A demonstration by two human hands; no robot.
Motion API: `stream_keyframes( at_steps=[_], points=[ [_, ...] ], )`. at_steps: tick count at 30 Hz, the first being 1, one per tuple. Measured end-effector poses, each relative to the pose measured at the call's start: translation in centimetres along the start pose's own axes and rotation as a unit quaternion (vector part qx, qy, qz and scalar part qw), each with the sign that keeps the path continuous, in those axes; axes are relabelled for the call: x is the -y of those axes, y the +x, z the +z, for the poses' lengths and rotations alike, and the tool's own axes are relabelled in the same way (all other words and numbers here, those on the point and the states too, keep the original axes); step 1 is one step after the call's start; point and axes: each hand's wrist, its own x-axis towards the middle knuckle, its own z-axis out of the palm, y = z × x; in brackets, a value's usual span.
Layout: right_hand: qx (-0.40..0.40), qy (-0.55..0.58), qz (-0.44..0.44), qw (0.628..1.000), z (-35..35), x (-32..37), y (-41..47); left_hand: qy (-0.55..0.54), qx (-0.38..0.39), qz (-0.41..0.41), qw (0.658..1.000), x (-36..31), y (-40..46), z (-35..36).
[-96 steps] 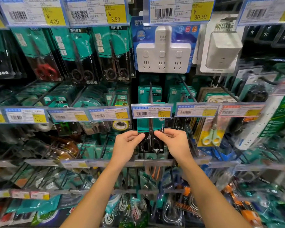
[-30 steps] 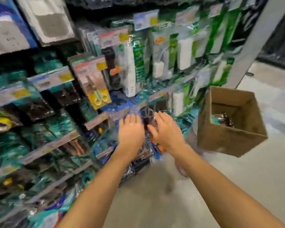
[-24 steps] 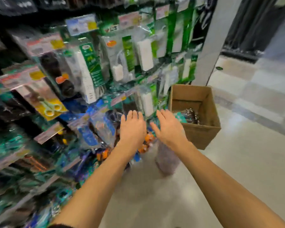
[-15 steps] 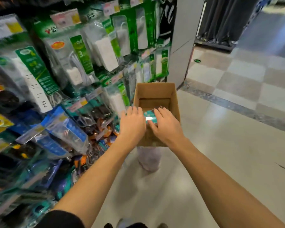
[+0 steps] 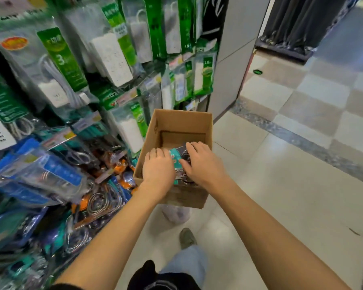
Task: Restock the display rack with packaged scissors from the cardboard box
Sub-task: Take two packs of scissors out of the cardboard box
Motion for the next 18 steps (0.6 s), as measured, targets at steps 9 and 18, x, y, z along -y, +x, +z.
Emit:
stream_keyframes(
  at_steps=[9,18],
  points=[
    [0.199,-0.049,-0.091,0.974,2.9,-2.3,9.7,-0.043,0.139,-0.132,0.981,-2.1,4.1,2.3],
    [0.338,-0.112,-0.207,0.911,6.5,-3.1,15.5,-0.022,0.219,-0.199,0.955,-3.7,5.9,5.1]
  ],
)
